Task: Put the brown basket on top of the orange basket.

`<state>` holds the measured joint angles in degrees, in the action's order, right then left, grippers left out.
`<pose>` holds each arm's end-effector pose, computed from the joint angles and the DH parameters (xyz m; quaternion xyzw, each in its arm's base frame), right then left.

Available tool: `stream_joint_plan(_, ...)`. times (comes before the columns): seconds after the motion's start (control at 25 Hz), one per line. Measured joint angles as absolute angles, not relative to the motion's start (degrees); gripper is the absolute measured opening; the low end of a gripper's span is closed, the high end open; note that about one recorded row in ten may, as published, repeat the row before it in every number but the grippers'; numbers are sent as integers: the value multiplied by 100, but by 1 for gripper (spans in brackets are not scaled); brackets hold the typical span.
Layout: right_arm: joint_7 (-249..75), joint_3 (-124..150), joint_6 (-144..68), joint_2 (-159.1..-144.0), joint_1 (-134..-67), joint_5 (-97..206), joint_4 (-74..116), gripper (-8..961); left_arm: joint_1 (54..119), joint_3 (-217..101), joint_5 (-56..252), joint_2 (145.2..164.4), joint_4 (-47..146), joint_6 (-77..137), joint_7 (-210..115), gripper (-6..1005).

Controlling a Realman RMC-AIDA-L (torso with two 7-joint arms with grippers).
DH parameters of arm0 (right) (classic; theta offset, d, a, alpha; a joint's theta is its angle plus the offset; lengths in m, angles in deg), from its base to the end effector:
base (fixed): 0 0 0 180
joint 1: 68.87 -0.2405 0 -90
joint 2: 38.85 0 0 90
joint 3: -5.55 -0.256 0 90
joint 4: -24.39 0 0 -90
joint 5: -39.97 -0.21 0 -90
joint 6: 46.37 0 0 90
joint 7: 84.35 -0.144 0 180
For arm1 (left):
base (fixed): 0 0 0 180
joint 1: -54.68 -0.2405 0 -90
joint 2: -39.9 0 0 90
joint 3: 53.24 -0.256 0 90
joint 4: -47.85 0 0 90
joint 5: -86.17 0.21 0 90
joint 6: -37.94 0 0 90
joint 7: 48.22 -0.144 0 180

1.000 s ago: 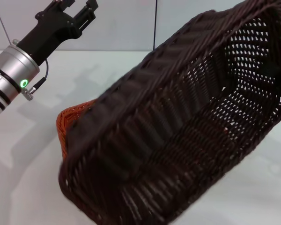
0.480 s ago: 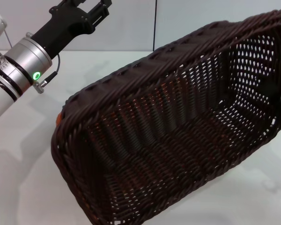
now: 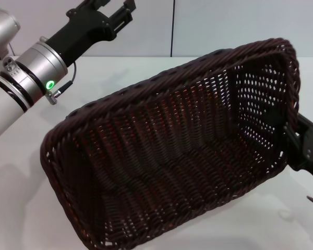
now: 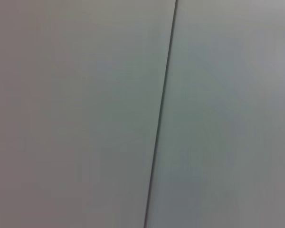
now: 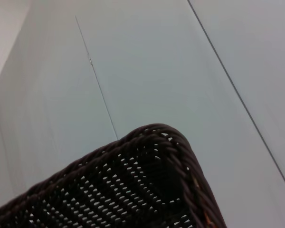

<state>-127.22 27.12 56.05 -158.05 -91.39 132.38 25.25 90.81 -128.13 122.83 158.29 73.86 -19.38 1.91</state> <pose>0.2750 0.2520 -0.0238 -0.7549 0.2224 0.5448 0.2897 -0.1972 0.4226 0.0036 -0.7902 -0.1930 -0.4283 0.3936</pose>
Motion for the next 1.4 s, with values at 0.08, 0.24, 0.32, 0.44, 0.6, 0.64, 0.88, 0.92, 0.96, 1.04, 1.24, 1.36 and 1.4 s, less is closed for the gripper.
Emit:
stream_joint_plan(0.08,-12715,2720,5570,-15813,-9121,13241,2545,167,9082,-12898,12281,15829,7386,-1937,217,689)
stream_joint_plan(0.24,-12714,2723,5439,-15819,-9099,13250,2628,167,9082,-12916,12280,15828,7386,-1937,221,689)
stream_joint_plan(0.32,-12713,2726,5333,-15818,-9102,13287,2675,167,9082,-12922,12281,15826,7386,-1940,222,689)
stream_joint_plan(0.44,-12800,2726,5190,-15806,-9130,13332,2715,177,9089,-12940,12281,15822,7386,-1959,223,689)
stream_joint_plan(0.6,-12844,2713,5105,-15795,-9147,13338,2724,236,9092,-12958,12282,15821,7386,-1962,224,689)
stream_joint_plan(0.64,-12855,2714,5111,-15790,-9151,13340,2714,278,9096,-12981,12282,15820,7394,-1969,224,689)
stream_joint_plan(0.88,-12901,2676,5162,-15778,-9187,13339,2586,480,9061,-12955,12243,15822,7423,-1979,184,689)
stream_joint_plan(0.92,-12901,2674,5172,-15778,-9199,13333,2531,504,9049,-12932,12236,15822,7433,-1983,169,689)
stream_joint_plan(0.96,-12901,2661,5212,-15774,-9215,13307,2352,529,9021,-12849,12230,15819,7442,-2005,159,689)
stream_joint_plan(1.04,-12900,2649,5238,-15772,-9219,13283,2246,578,9000,-12767,12228,15816,7447,-2031,156,689)
stream_joint_plan(1.24,-12887,2556,5344,-15767,-9219,12835,1730,668,8808,-12306,12227,15806,7457,-2316,27,689)
stream_joint_plan(1.36,-12858,2557,5209,-15767,-9222,12307,1324,695,8599,-11955,12228,15798,7458,-2567,-31,689)
stream_joint_plan(1.4,-12858,2557,5209,-15767,-9222,12307,1324,695,8559,-11895,12228,15797,7458,-2605,-46,689)
